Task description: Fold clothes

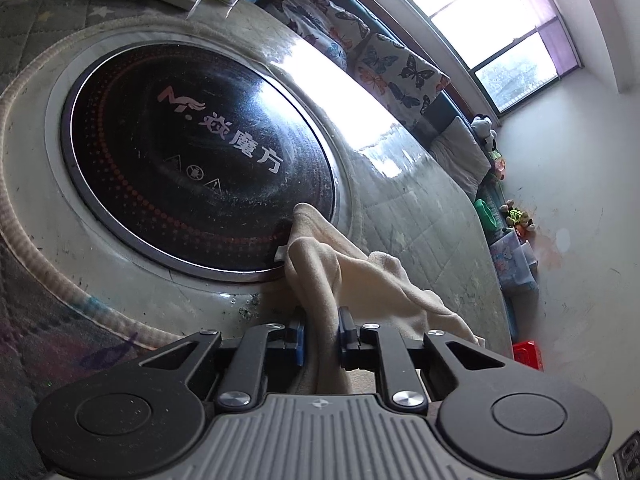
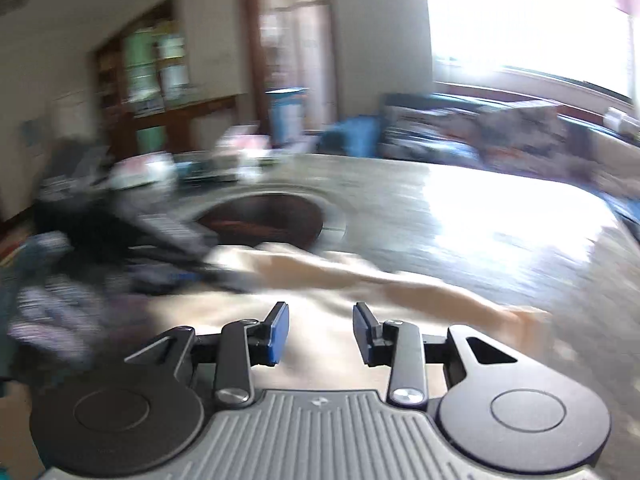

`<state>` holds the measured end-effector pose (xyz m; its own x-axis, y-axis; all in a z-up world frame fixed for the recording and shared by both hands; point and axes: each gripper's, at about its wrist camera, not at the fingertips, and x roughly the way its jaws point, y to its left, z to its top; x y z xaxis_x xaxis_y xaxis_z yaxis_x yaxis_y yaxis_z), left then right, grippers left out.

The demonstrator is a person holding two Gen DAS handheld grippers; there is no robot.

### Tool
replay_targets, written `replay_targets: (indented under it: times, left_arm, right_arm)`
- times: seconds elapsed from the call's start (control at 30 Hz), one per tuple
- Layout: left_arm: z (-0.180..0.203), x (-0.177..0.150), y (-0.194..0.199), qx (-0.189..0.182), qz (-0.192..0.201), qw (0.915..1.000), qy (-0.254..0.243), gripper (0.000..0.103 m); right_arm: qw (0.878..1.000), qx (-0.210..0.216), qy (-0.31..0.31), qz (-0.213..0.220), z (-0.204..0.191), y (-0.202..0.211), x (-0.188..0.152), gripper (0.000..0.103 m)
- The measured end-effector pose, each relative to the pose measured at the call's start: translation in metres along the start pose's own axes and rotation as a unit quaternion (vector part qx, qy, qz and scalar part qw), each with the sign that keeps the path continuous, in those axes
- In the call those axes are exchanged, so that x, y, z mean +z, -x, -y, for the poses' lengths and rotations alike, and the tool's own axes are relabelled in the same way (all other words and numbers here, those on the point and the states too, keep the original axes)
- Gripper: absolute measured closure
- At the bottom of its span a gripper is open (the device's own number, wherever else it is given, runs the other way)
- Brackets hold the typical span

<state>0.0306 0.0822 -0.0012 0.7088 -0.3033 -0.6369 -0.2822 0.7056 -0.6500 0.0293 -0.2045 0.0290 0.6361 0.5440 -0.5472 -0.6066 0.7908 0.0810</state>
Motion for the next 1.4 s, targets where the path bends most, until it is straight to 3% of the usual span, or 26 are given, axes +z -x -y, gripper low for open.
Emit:
replay_targets:
  times: [0.13,0.23,0.4,0.63,0.7,0.83,0.9,1.2,1.4]
  left_arm:
    - [0.000,0.000,0.000,0.003,0.001,1.0000,-0.006,0.086]
    - [0.002,0.000,-0.001,0.007,0.002,0.9999,-0.014,0.086]
    - [0.006,0.000,-0.004,0.013,0.003,0.9996,-0.024,0.086]
    - [0.007,0.000,-0.005,0.016,0.004,0.9994,-0.031,0.086]
    - [0.008,-0.001,-0.006,0.018,0.005,0.9992,-0.035,0.086]
    - [0.010,-0.001,-0.005,0.022,0.007,0.9988,-0.043,0.086]
    - [0.012,-0.001,-0.005,0.027,0.008,0.9984,-0.049,0.087]
    - [0.060,-0.002,0.009,0.000,0.030,0.9924,-0.119,0.089]
    - [0.108,-0.014,-0.001,-0.025,0.032,0.9863,-0.160,0.089]
  right_arm:
    - [0.996,-0.078,-0.048,-0.005,0.046,-0.006,-0.005,0.066]
    - [0.992,-0.103,-0.078,-0.007,0.073,-0.011,-0.010,0.062]
    - [0.986,-0.109,-0.122,-0.014,0.103,-0.028,-0.021,0.055]
    - [0.982,-0.126,-0.141,-0.005,0.109,-0.027,-0.030,0.047]
    - [0.983,-0.115,-0.142,-0.005,0.104,-0.027,-0.028,0.051]
    - [0.987,-0.090,-0.133,-0.006,0.095,-0.027,-0.024,0.083]
    - [0.987,-0.091,-0.133,0.003,0.093,-0.020,-0.022,0.092]
    - [0.984,-0.108,-0.126,0.060,0.090,0.028,-0.012,0.093]
    - [0.979,-0.150,-0.105,0.090,0.103,0.064,-0.001,0.093]
